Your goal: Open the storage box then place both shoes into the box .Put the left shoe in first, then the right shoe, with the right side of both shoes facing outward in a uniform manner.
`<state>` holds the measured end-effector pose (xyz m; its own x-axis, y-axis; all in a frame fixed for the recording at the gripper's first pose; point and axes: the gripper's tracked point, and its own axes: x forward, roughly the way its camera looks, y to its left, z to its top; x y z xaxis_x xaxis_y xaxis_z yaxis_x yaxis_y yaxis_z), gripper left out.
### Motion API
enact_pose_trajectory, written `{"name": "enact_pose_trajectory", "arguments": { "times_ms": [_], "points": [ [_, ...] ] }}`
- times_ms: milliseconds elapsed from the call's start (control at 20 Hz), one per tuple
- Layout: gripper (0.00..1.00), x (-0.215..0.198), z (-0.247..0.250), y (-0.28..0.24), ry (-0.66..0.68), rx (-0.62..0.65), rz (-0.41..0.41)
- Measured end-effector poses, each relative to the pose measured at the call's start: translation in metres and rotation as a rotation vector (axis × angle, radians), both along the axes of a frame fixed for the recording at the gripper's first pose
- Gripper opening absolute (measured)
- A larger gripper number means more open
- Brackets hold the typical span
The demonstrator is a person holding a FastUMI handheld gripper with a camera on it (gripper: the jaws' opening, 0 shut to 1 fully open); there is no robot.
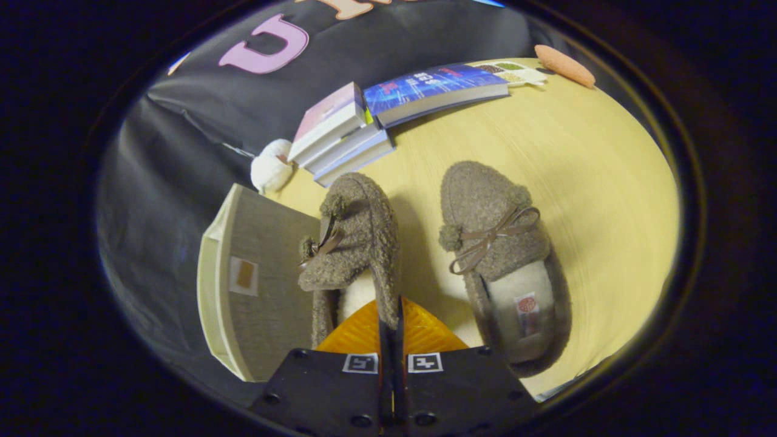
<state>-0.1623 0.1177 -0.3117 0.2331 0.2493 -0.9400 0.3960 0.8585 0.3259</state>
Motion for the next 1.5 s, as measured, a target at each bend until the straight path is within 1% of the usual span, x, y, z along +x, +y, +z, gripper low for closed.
{"name": "enact_pose_trajectory", "arguments": {
  "times_ms": [100, 250, 450, 600, 750, 900, 1100, 1250, 1500],
  "points": [
    [0.04, 0.019, 0.025, 0.009, -0.054, 0.031, -0.013],
    [0.04, 0.056, 0.067, 0.036, -0.163, 0.086, 0.009],
    [0.04, 0.09, 0.116, 0.087, -0.267, 0.152, 0.086],
    [0.04, 0.097, 0.122, 0.131, -0.276, 0.207, 0.151],
    [0.04, 0.083, 0.102, 0.168, -0.217, 0.237, 0.204],
    [0.04, 0.06, 0.077, 0.193, -0.138, 0.218, 0.267],
    [0.04, 0.034, 0.047, 0.209, -0.02, 0.178, 0.272],
    [0.04, 0.023, 0.034, 0.218, 0.03, 0.136, 0.301],
    [0.04, 0.01, 0.011, 0.225, 0.14, 0.094, 0.283]
  ]
}}
